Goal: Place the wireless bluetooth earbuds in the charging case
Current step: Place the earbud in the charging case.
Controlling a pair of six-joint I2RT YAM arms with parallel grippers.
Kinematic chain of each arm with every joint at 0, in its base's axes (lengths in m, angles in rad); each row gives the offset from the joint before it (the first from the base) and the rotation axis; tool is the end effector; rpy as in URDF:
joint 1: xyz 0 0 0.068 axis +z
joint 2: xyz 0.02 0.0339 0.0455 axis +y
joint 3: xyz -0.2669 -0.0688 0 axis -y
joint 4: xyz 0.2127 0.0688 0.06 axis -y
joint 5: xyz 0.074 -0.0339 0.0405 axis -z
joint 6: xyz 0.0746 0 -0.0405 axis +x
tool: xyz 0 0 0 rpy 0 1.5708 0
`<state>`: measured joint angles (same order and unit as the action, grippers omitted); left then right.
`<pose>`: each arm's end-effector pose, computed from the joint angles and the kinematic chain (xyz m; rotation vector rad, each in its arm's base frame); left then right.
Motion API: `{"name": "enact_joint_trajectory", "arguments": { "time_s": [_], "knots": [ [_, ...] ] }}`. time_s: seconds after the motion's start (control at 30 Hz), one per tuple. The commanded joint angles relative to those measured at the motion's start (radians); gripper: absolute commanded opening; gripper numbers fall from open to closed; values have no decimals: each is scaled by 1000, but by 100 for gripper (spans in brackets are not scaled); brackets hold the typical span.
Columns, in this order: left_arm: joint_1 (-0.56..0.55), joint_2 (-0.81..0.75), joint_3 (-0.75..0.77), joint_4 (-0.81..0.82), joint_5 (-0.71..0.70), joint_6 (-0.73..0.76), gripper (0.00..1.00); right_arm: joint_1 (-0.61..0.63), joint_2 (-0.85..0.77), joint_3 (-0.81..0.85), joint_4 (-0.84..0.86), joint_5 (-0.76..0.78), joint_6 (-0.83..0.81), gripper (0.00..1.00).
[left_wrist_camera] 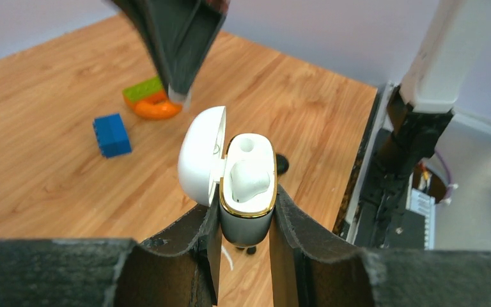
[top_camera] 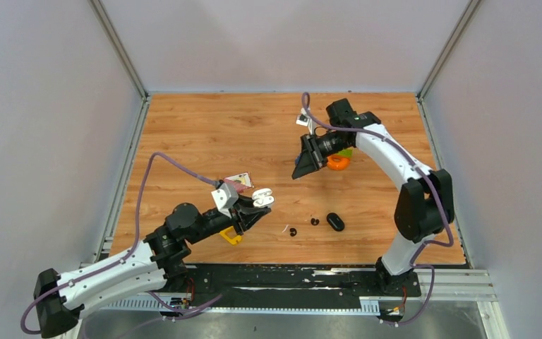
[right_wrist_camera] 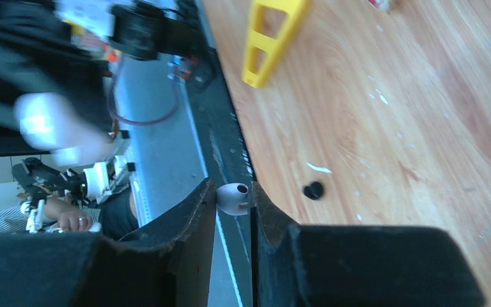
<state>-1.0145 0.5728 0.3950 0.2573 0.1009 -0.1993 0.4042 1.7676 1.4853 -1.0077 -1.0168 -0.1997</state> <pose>0.0799 -0.1427 0.2914 0.7064 1.4179 -1.0424 0.2735 0.1860 0.2648 -0.9682 2.4203 1.4781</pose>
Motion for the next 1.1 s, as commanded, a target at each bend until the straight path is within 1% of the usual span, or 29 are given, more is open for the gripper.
{"name": "enact_joint_trajectory", "arguments": {
  "time_s": [0.0,0.07,0.13,0.23,0.37,0.53,0.77,1.07],
  "knots": [
    [-4,74,-86,231,-58,32,0,-30,-133,-32,117,-279,129,16],
    [-4,123,-113,327,-95,19,0,-39,-173,-65,208,-322,223,16],
    [-4,183,-134,427,-99,8,0,-41,-211,-105,306,-348,323,17],
    [-3,280,-143,564,-99,-13,0,-41,-257,-154,468,-384,479,17],
    [-4,382,-138,720,-58,-52,0,-31,-308,-223,667,-391,671,18],
    [-4,441,-110,767,-11,-66,0,-8,-343,-269,694,-380,671,19],
    [-4,445,-105,797,-55,-92,0,31,-395,-329,747,-351,692,21],
    [-3,455,-84,812,-43,-104,0,67,-398,-330,761,-286,723,22]
  ]
}}
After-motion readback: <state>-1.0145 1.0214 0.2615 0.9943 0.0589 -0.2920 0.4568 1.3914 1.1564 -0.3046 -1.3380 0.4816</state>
